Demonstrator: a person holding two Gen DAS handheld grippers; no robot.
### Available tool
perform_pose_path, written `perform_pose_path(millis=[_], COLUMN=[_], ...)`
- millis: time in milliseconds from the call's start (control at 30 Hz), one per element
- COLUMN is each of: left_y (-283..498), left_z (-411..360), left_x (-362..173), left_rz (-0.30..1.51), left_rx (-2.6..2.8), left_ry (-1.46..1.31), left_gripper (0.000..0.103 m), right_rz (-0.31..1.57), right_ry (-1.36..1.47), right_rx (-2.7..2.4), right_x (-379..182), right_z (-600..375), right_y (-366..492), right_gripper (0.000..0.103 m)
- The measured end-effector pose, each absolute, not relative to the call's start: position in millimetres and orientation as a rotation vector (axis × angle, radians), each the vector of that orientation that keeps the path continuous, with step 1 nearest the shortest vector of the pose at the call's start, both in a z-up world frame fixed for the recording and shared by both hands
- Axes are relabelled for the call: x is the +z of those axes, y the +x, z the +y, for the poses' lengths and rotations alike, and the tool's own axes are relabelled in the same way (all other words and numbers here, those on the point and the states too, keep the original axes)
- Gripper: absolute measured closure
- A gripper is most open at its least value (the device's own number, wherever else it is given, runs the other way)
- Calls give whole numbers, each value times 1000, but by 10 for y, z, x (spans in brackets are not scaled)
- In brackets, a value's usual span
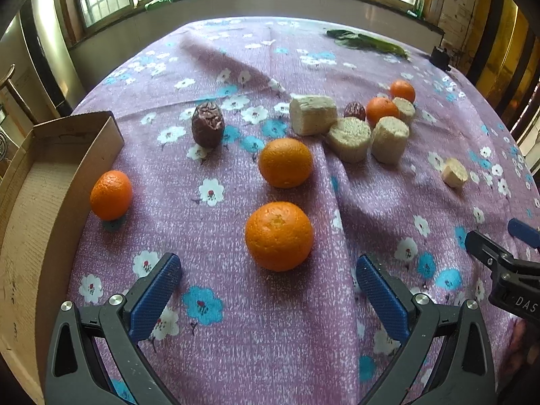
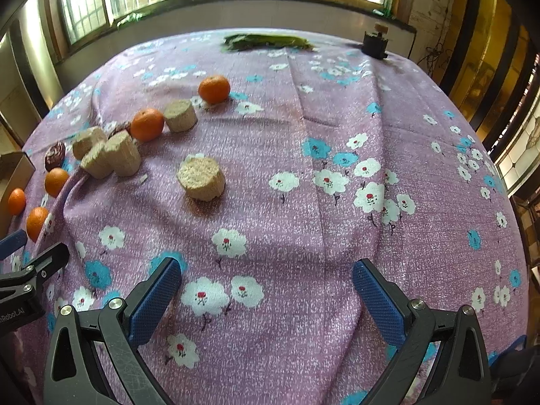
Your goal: Organize fruits
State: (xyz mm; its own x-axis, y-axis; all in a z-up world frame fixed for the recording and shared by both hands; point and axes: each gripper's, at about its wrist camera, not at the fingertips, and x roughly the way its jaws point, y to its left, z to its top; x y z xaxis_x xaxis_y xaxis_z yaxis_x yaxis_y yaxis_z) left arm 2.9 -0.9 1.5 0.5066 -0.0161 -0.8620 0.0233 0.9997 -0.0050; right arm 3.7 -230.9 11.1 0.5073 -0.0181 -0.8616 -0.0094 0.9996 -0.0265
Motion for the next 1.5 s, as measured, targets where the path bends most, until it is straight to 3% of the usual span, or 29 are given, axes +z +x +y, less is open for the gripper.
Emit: perform_pose_path(millis=[533,1500], left_y=[-184,-214], left_z=[332,437], left_x=[996,1002], left_rz=[874,887], left_rx=[35,59], left_ry=[-28,-38], left_gripper=[0,0], right_rz=[874,893], right_ry=[-28,-23], right_rx=[212,234], right_x=[1014,1082], right_z=[-1678,-1565], right_y=[58,64], right_gripper=[0,0])
